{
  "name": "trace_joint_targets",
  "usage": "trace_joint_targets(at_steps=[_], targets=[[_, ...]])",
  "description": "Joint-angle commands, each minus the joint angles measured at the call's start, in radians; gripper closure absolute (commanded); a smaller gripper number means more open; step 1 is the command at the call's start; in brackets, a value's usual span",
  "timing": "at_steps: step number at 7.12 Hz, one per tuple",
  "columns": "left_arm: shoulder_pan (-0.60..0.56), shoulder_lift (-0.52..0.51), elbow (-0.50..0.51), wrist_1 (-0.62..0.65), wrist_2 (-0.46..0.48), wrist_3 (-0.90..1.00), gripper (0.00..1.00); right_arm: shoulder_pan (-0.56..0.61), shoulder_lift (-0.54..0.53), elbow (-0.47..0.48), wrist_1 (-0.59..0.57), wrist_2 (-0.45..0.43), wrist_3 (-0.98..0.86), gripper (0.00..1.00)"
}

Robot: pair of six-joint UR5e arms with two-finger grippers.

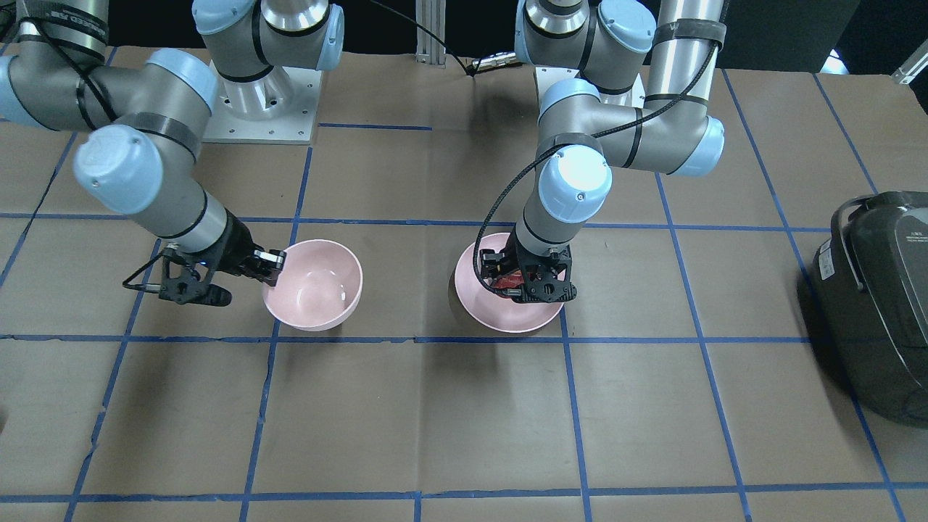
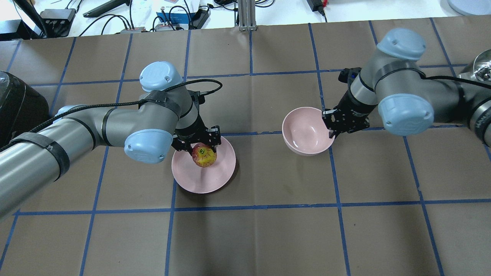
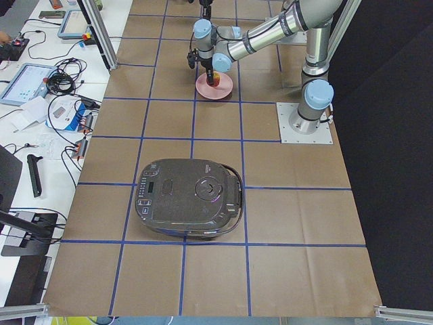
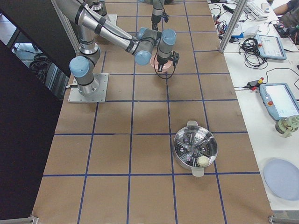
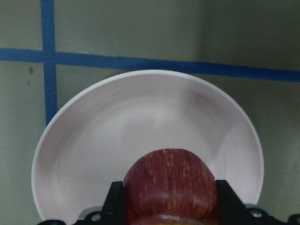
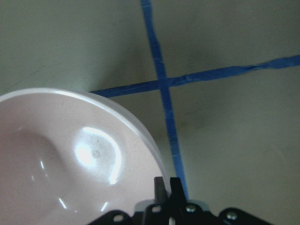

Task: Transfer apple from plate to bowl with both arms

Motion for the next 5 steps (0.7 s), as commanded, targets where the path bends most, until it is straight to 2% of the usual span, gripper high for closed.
trace_joint_targets(at_steps=[1,2,3,4,5], targets=[[-0.019,0.132,0.072,-0.237,0.009,-0.009,0.85,0.064,0.027,0.011,-0.013,0.005,0.073,0.85],[-0.029,0.203,0.087,-0.316,0.032,-0.015,0.85,0.064,0.027,0.033,-0.021,-0.008,0.068,0.43],[-0.03,0.195,0.099,-0.326,0.028,-0.078,0.85,0.062,0.027,0.028,-0.025,-0.025,0.065,0.1],[-0.065,0.173,0.103,-0.314,0.025,-0.188,0.85,0.062,0.023,0.021,-0.027,-0.068,0.058,0.0],[-0.114,0.153,0.124,-0.305,0.028,-0.227,0.85,0.05,0.015,-0.025,-0.01,-0.1,0.051,0.0]])
